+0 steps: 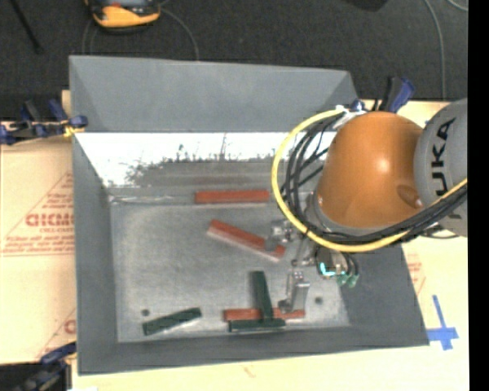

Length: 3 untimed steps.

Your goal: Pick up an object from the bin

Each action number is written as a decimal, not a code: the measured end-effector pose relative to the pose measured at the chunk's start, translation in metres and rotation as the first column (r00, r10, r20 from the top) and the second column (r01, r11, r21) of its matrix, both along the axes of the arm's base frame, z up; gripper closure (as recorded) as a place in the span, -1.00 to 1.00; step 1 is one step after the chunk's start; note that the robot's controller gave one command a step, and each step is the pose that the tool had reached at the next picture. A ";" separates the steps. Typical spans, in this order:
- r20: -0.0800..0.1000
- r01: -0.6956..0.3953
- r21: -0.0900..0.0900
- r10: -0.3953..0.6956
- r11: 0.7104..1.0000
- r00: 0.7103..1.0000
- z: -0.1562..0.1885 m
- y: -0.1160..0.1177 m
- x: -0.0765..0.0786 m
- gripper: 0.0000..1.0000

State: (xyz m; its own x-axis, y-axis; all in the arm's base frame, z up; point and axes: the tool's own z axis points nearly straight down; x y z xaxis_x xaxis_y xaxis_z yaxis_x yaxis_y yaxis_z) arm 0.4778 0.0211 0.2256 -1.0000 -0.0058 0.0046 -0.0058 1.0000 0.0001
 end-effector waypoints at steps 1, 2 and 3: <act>0.008 0.001 0.001 -0.001 1.000 1.000 0.003 0.000 0.002 -1.00; 0.014 -0.066 -0.001 0.066 0.998 0.998 -0.043 -0.010 0.004 -1.00; 0.013 -0.113 -0.001 0.113 0.994 0.994 -0.124 -0.003 0.032 -1.00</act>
Offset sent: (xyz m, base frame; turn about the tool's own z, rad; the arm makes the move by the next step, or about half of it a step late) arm 0.0041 -0.0221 -0.1064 -0.1537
